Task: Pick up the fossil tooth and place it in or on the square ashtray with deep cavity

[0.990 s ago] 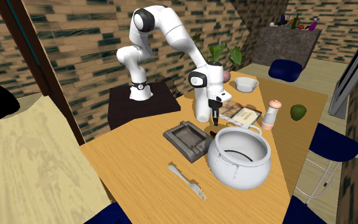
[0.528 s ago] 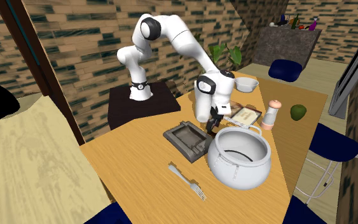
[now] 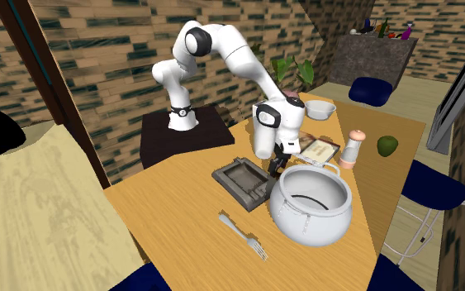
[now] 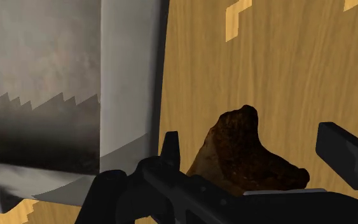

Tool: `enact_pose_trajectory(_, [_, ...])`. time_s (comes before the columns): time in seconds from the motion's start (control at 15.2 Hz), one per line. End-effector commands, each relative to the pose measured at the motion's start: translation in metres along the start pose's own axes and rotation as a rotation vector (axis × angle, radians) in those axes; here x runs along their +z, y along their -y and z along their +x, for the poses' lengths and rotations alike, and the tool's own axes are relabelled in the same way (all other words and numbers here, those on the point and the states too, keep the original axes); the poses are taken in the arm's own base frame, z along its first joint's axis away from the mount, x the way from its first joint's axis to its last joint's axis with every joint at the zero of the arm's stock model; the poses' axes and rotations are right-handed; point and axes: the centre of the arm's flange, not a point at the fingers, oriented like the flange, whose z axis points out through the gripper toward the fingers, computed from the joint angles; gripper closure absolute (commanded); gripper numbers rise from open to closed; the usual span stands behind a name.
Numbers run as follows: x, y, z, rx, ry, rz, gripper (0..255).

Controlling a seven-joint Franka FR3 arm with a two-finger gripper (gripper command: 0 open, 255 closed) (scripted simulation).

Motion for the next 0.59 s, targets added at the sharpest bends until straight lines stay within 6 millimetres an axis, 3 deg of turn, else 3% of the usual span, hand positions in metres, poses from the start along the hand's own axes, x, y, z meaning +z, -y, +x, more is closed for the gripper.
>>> enact_pose_trajectory(0.0, [0.0111, -0.0075, -0.0032, 0.008, 0.020, -0.004, 0])
enact_pose_trajectory(0.26, [0.0111, -0.0076, -0.0032, 0.008, 0.020, -0.004, 0])
enact_pose_trajectory(0.33, [0.0105, -0.0066, -0.0033, 0.008, 0.020, -0.004, 255])
enact_pose_trajectory(0.53, [0.0125, -0.0101, -0.0020, 0.008, 0.021, -0.004, 255])
